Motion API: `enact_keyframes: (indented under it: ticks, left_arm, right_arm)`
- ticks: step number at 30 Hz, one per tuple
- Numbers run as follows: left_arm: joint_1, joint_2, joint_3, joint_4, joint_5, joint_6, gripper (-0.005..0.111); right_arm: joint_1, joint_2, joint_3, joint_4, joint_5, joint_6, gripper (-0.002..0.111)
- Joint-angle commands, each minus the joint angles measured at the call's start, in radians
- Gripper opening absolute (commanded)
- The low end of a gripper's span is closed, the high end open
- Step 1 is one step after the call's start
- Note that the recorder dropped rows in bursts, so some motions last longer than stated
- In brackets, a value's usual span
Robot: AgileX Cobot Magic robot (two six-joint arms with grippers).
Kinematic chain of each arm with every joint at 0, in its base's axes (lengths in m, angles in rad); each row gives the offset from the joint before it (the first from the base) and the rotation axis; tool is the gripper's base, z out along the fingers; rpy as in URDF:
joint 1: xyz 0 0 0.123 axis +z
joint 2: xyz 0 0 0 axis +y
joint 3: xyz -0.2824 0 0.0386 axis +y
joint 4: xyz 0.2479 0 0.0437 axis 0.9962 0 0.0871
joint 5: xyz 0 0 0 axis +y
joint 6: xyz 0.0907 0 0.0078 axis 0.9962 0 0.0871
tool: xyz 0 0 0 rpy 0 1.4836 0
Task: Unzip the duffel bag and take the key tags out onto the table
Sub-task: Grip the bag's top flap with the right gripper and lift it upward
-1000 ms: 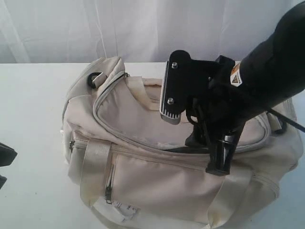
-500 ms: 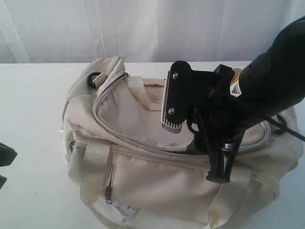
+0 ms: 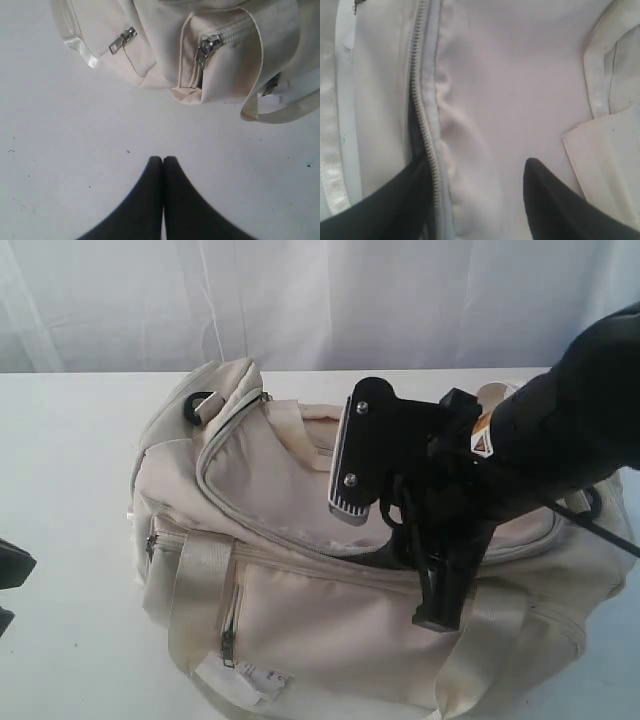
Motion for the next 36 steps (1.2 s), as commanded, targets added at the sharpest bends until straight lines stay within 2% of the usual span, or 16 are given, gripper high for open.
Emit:
enact_keyframes:
  ticks: [1, 9, 12, 18, 23, 26, 36]
  left_arm:
    - [0.003, -0.007, 0.007, -0.018, 0.004, -0.008, 0.000]
    - [0.003, -0.007, 0.007, -0.018, 0.006, -0.008, 0.000]
    - [0.003, -0.007, 0.007, -0.018, 0.006, -0.008, 0.000]
    - [0.003, -0.007, 0.007, -0.018, 0.006, -0.008, 0.000]
    - [0.003, -0.007, 0.007, -0.018, 0.012, -0.008, 0.000]
    - [0.003, -0.007, 0.007, -0.023, 0.015, -0.008, 0.000]
    - [0.003, -0.007, 0.007, -0.028, 0.015, -0.008, 0.000]
  right_arm:
    - [-0.009, 0.026, 0.017, 0.004, -0.041, -0.009, 0.052]
    - [-0.009, 0.090, 0.017, 0.000, -0.055, -0.009, 0.049]
    - [-0.009, 0.090, 0.017, -0.002, -0.082, -0.009, 0.036]
    - [-0.009, 0.074, -0.023, -0.029, -0.142, 0.021, 0.000]
    - [-0.013, 0.075, -0.061, -0.233, -0.316, 0.232, 0.000]
    - [-0.016, 0.084, -0.090, -0.328, -0.372, 0.285, 0.000]
    - [-0.126, 0.187, -0.177, -0.344, -0.454, 0.290, 0.000]
